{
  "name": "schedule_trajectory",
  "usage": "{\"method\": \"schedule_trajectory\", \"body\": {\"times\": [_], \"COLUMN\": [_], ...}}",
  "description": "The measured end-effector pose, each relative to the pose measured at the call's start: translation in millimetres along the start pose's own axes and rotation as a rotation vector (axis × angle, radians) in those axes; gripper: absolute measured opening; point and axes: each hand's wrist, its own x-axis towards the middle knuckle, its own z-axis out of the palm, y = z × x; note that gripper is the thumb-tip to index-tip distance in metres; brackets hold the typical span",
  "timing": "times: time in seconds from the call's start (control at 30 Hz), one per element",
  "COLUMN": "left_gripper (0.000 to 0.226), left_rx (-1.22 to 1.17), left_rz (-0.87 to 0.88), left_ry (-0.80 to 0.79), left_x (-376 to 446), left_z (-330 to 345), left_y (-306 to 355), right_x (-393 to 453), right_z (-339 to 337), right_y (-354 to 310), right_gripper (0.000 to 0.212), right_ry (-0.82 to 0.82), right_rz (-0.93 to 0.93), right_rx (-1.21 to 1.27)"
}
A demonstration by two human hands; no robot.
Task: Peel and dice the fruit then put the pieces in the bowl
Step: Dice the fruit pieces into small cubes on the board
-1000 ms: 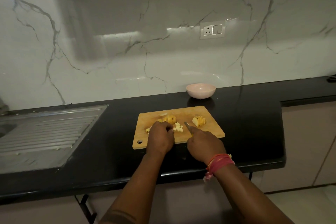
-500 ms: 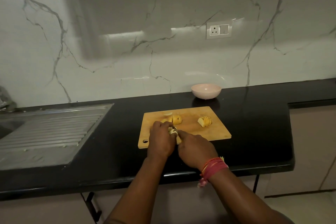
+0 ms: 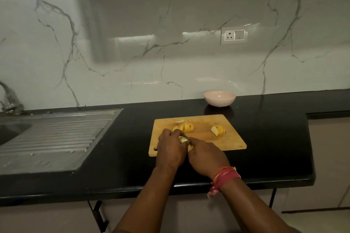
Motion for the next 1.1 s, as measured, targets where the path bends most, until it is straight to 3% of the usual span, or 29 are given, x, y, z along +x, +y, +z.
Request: {"method": "schedule_trajectory", "body": {"times": [0.17,0.4,0.6,0.77,0.97,1.1], "left_gripper": [0.028,0.022,0.022,0.020,0.015,0.011], "left_rx": [0.072,0.093,0.065,0.098,0.123,0.125], "left_rz": [-0.021,-0.067,-0.014,-0.008,-0.087,-0.126], "left_ry": [0.054,0.124,0.076,0.050,0.141,0.161], "left_x": [-1.1,2.1,-1.9,-0.6,1.5,2.6], "left_z": [-0.8,0.7,-1.0,0.2,0.7,-0.2], "left_y": [1.0,-4.0,2.3,0.3,-5.2,-6.9], "right_x": [-1.2,-4.4,-7.1,-11.7,-9.9,-13.7], "right_z": [-2.7,-2.3,-5.0,-2.2,-4.0,2.4], "right_y": [0.5,-3.7,-2.8,-6.3,-4.3,-11.8], "right_gripper": [0.054,0.051,0.053,0.048,0.053,0.054], "right_ry": [0.040,0.008,0.062,0.019,0.080,0.029], "right_rz": [0.062,0.012,0.124,0.058,0.129,0.027], "right_rx": [-0.048,-0.006,0.018,-0.013,-0.004,-0.048]}}
